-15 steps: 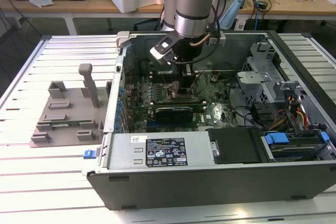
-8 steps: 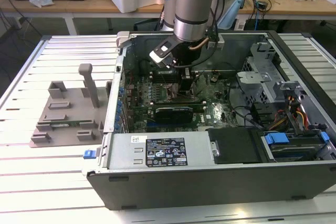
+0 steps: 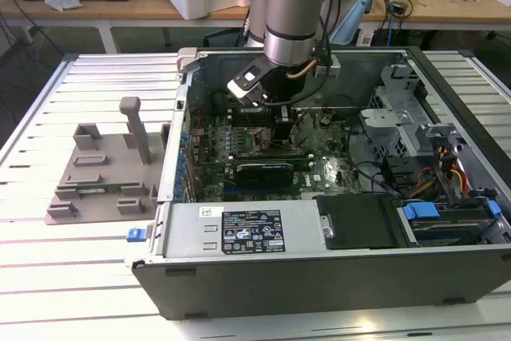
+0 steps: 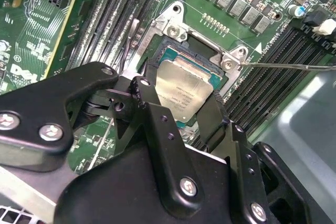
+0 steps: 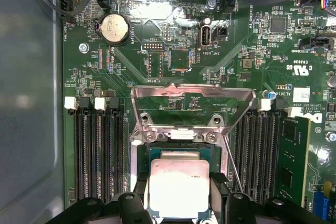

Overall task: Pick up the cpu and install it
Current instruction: 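Place the cpu into insertion slot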

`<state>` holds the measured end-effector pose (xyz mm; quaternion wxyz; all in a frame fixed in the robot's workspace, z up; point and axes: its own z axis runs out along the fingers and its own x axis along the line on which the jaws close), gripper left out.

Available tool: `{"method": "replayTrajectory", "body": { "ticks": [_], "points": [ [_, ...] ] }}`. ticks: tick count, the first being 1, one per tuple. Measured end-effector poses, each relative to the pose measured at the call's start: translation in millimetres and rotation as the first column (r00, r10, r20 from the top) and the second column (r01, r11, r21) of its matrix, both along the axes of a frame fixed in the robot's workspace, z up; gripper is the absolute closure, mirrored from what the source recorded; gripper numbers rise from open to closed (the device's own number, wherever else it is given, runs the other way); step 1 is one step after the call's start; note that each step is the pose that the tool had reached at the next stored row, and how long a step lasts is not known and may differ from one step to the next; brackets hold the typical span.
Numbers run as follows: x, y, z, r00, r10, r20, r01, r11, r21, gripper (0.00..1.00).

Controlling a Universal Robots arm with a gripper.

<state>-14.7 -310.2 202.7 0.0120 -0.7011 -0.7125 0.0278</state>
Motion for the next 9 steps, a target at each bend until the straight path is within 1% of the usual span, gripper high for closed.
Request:
{"method": "replayTrajectory", "body": {
  "ticks": [8, 9],
  "points": [
    [0.0, 0.0, -0.8, 1.0, 0.0, 0.0, 0.0, 1.0, -0.0002, 0.45],
    [0.0, 0.0, -0.8, 1.0, 0.0, -0.0001, 0.0, 1.0, -0.0002, 0.44]
  ]
}}
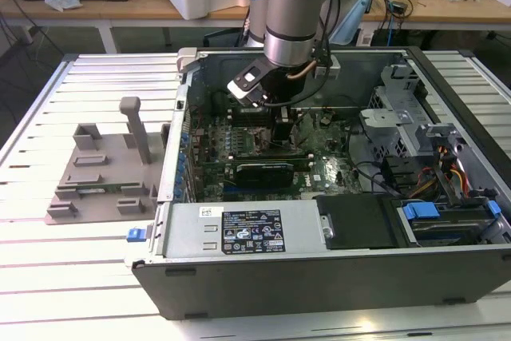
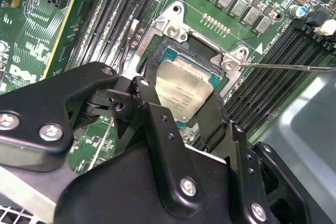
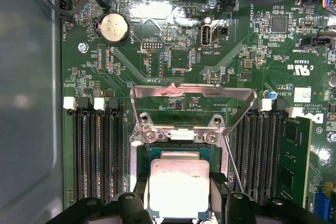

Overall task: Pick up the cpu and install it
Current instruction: 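Place the cpu into insertion slot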

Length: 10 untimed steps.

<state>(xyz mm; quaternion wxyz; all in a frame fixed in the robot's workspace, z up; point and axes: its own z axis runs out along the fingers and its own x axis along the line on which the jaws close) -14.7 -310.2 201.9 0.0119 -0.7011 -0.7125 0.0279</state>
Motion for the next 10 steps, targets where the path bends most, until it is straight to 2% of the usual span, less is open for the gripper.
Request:
{"method": "replayTrajectory", "body": {
  "ticks": [1, 2, 7, 10],
  "points": [
    [0.0, 0.0, 0.0, 1.0, 0.0, 0.0, 0.0, 1.0, 0.0, 0.44],
    [0.0, 0.0, -0.1, 1.0, 0.0, 0.0, 0.0, 1.0, 0.0001, 0.38],
    [0.0, -0.1, -0.2, 1.0, 0.0, 0.0002, 0.0, 1.0, 0.0004, 0.38],
    [-0.1, -2.3, -0.1, 1.0, 0.0, 0.0, 0.0, 1.0, 0.0001, 0.38]
  ]
}}
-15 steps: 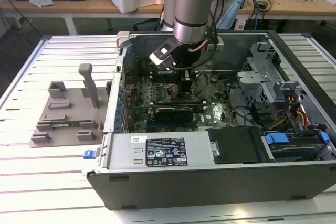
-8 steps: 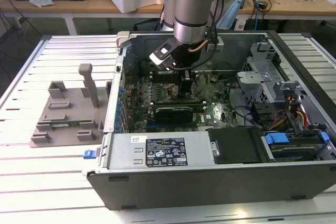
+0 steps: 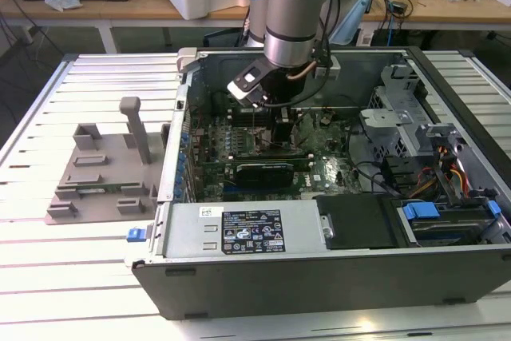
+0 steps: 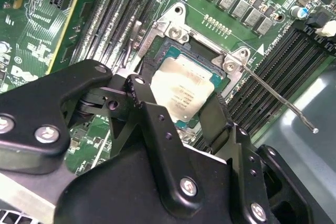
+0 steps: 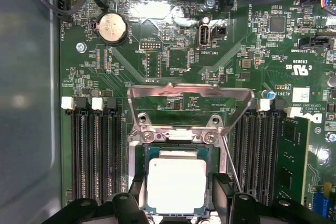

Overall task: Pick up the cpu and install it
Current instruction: 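Place the cpu into insertion slot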

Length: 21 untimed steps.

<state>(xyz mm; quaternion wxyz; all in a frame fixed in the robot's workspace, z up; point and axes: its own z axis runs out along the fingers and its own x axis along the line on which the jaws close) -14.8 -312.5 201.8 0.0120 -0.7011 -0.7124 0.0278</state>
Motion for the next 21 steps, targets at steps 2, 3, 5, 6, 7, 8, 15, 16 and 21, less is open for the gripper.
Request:
{"method": "replayTrajectory", "body": {
  "ticks": [2, 3, 5, 6, 7, 8, 15, 16, 21],
  "points": [
    [-0.1, -1.0, 0.0, 1.0, 0.0, 0.0, 0.0, 1.0, 0.0, 0.38],
    [-0.3, -1.4, 0.0, 1.0, 0.0, 0.0, 0.0, 1.0, 0.0, 0.38],
    [-0.6, -1.8, 0.0, 1.0, 0.0, -0.0001, 0.0, 1.0, 0.0, 0.38],
    [-0.7, -1.9, 0.5, 1.0, 0.0, -0.0001, 0.0, 1.0, -0.0001, 0.38],
    [-0.8, -2.0, 1.3, 1.0, 0.0, -0.0001, 0.0, 1.0, -0.0003, 0.38],
    [-0.8, -1.9, 2.1, 1.0, 0.0, 0.0001, 0.0, 1.0, -0.0002, 0.38],
    [-2.8, -1.4, 8.3, 1.0, 0.0, 0.0016, 0.0, 1.0, 0.0008, 0.38],
    [-3.2, -0.8, 8.6, 1.0, 0.0, 0.0016, 0.0, 1.0, 0.0008, 0.38],
    [-3.6, 4.5, 13.0, 1.0, 0.0, 0.0016, 0.0, 1.0, 0.0006, 0.53]
  ]
}}
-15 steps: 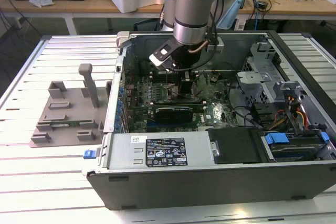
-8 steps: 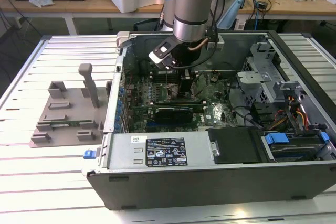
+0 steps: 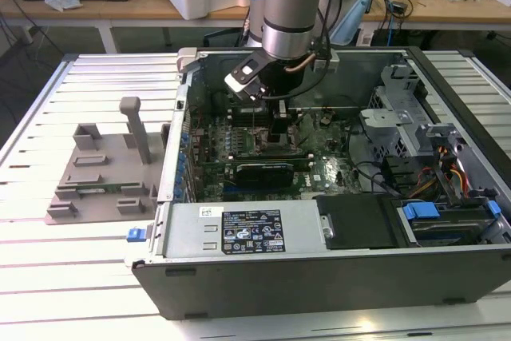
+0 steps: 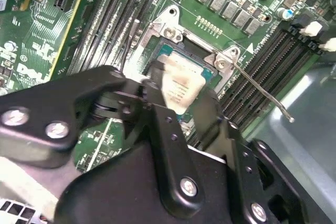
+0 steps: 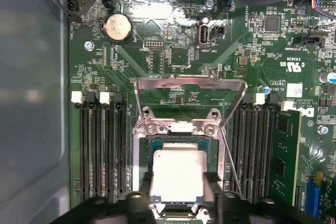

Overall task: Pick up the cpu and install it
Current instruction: 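Place the cpu into insertion slot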

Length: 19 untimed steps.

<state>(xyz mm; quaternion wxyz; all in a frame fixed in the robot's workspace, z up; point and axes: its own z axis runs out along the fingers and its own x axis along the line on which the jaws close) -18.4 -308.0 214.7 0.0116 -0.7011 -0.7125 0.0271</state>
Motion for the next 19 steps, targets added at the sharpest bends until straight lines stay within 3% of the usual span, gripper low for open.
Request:
{"method": "replayTrajectory", "body": {
  "ticks": [4, 5, 9, 14, 19],
  "points": [
    [-1.2, 5.4, 6.7, 1.0, 0.0, 0.0005, 0.0, 1.0, 0.0003, 0.76],
    [-1.7, 6.3, 7.6, 1.0, 0.0, 0.0005, 0.0, 1.0, 0.0001, 0.89],
    [-4.2, 11.2, 10.7, 1.0, 0.0, 0.001, 0.0, 1.0, 0.0005, 0.89],
    [-8.0, 14.2, 12.0, 1.0, 0.0, 0.0013, 0.0, 1.0, 0.0087, 0.89],
    [-11.9, 14.9, 16.8, 1.0, 0.0, 0.0032, 0.0, 1.0, 0.01, 0.89]
  ]
}}
